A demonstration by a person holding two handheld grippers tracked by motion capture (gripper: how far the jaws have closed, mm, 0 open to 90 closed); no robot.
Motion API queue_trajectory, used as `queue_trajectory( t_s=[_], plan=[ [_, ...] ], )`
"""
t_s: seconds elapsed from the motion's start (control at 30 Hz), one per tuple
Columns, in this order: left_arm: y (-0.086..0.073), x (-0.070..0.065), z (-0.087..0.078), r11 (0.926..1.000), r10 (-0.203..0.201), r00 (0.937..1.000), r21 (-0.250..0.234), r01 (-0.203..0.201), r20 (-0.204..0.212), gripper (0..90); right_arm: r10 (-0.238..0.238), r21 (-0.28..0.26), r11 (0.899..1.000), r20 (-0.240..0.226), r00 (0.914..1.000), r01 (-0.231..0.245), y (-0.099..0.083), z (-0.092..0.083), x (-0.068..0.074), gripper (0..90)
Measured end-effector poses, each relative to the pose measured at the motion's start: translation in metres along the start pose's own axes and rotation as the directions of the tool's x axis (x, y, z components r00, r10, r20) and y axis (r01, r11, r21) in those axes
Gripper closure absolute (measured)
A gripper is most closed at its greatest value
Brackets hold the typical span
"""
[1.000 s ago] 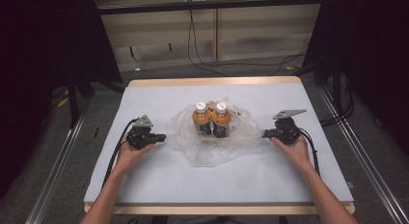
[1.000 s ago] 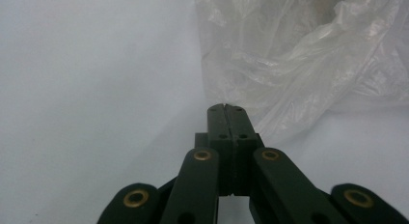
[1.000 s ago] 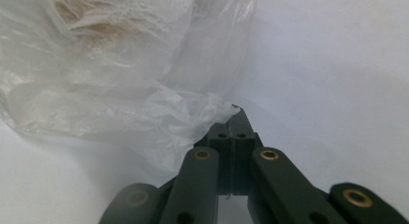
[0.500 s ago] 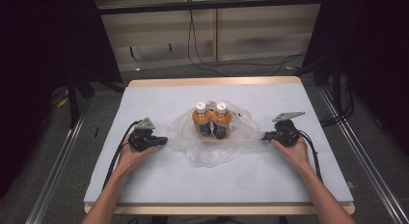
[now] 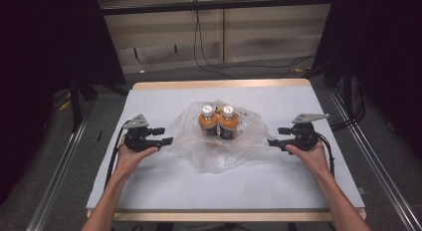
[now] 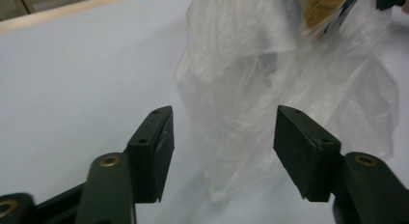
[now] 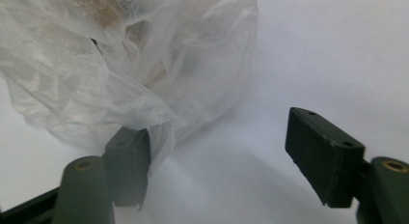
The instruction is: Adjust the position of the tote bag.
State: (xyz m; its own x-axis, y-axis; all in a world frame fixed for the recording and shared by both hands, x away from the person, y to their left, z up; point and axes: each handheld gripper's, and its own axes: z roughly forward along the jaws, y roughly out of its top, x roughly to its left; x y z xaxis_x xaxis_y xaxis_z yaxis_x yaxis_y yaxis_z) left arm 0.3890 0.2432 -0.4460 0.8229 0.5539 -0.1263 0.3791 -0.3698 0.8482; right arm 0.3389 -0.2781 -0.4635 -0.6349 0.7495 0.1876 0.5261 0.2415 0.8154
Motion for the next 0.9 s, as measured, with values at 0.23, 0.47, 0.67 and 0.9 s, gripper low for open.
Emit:
queue_trajectory(
  t_s=[0.23, 0.47, 0.67, 0.9],
  plan=[
    [0.013, -0.005, -0.01, 0.9972, 0.012, 0.9998, -0.073, -0.01, 0.019, 38.0, -0.008, -0.086, 0.996, -0.002, 1.0, 0.008, 0.013, -0.017, 0.011, 16.7],
    [0.026, -0.018, -0.017, 0.991, 0.054, 0.9979, -0.125, -0.049, 0.036, 46.0, -0.035, -0.162, 0.986, -0.026, 0.999, 0.03, 0.029, -0.032, 0.024, 15.0],
    [0.032, -0.027, -0.013, 0.9892, 0.084, 0.9947, -0.125, -0.076, 0.059, 54.6, -0.06, -0.217, 0.975, -0.046, 0.9971, 0.049, 0.041, -0.043, 0.035, 15.1],
    [0.039, -0.038, -0.007, 0.9866, 0.114, 0.9905, -0.126, -0.103, 0.077, 66.3, -0.1, -0.261, 0.962, -0.067, 0.9927, 0.079, 0.058, -0.052, 0.052, 15.5]
  ],
)
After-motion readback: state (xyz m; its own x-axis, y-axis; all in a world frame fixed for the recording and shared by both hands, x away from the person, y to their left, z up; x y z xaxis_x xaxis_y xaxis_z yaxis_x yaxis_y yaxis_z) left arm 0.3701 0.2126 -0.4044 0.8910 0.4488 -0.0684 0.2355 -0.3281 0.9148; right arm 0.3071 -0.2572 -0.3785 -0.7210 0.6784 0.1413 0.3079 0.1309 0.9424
